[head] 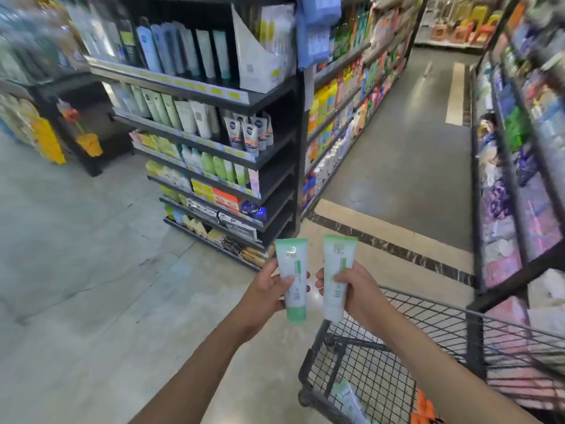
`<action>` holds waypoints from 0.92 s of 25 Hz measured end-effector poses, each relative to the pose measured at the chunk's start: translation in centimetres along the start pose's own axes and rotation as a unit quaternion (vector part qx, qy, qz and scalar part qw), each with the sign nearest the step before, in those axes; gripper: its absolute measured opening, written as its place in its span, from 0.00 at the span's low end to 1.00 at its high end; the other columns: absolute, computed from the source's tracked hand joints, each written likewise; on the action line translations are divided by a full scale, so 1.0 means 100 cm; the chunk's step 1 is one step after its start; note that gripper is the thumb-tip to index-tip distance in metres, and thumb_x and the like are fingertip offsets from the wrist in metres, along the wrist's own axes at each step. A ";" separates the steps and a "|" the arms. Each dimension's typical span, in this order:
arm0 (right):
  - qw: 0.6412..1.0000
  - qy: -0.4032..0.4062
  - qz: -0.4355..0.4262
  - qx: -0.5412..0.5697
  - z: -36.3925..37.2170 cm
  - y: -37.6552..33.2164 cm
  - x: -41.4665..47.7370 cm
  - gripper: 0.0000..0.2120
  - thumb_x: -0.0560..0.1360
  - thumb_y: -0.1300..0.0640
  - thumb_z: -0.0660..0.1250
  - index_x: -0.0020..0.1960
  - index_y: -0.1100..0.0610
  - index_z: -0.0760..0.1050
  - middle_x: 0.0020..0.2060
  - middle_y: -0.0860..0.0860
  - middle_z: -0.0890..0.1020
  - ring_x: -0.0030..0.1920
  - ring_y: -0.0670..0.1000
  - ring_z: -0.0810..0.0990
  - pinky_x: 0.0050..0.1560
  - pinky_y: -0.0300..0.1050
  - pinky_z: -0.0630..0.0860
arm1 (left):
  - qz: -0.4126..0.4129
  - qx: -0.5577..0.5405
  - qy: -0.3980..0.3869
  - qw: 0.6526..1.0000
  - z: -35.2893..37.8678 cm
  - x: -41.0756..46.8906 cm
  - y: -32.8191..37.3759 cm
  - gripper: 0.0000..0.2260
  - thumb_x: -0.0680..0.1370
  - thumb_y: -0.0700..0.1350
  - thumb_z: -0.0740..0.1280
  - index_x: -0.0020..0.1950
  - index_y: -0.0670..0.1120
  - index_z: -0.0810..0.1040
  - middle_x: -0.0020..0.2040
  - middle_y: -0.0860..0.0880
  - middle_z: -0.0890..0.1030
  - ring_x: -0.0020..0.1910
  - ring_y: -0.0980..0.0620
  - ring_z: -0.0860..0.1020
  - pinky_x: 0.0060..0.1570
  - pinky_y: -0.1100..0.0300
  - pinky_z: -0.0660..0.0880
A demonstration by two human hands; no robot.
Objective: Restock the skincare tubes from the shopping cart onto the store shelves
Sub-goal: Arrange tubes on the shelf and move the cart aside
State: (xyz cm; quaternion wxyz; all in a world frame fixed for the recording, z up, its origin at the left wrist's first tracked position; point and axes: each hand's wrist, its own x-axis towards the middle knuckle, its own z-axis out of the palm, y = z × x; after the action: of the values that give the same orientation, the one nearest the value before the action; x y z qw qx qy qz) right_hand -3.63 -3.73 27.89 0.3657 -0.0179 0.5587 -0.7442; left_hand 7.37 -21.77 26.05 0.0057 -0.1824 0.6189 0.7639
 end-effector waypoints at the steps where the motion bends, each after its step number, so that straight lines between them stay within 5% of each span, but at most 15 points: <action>1: 1.000 -0.012 -0.004 -0.006 0.027 0.000 0.001 0.25 0.64 0.65 0.63 0.61 0.64 0.72 0.42 0.62 0.83 0.42 0.59 0.82 0.48 0.55 0.79 | 0.010 -0.006 0.016 1.000 -0.022 -0.012 0.009 0.15 0.85 0.40 0.63 0.71 0.52 0.73 0.63 0.45 0.84 0.62 0.44 0.83 0.60 0.40 0.80; 8: 0.995 -0.091 -0.025 -0.045 0.184 0.004 0.020 0.28 0.63 0.66 0.63 0.64 0.62 0.72 0.44 0.62 0.84 0.41 0.58 0.84 0.45 0.53 0.80 | 0.082 -0.013 0.115 0.990 -0.153 -0.079 0.057 0.16 0.85 0.39 0.63 0.72 0.51 0.73 0.60 0.47 0.85 0.60 0.44 0.84 0.60 0.39 0.80; 13: 0.986 -0.133 -0.056 -0.088 0.273 -0.004 0.049 0.21 0.78 0.74 0.55 0.66 0.58 0.71 0.46 0.59 0.81 0.39 0.54 0.85 0.40 0.50 0.81 | 0.124 -0.011 0.177 0.976 -0.232 -0.100 0.093 0.16 0.85 0.40 0.64 0.72 0.51 0.73 0.61 0.46 0.85 0.60 0.44 0.84 0.59 0.39 0.81; 23: 0.961 -0.193 -0.122 -0.157 0.400 -0.033 0.169 0.17 0.79 0.67 0.66 0.65 0.53 0.78 0.56 0.54 0.86 0.54 0.55 0.85 0.53 0.53 0.80 | 0.179 0.013 0.241 0.954 -0.362 -0.049 0.169 0.14 0.85 0.40 0.64 0.70 0.50 0.73 0.59 0.43 0.85 0.58 0.41 0.84 0.59 0.39 0.81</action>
State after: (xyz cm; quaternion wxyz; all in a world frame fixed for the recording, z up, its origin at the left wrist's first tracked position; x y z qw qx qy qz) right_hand -0.34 -45.68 39.23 0.3652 -0.2863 0.5808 -0.6689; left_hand 17.80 -58.94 37.35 -0.2774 -0.2472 0.6343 0.6779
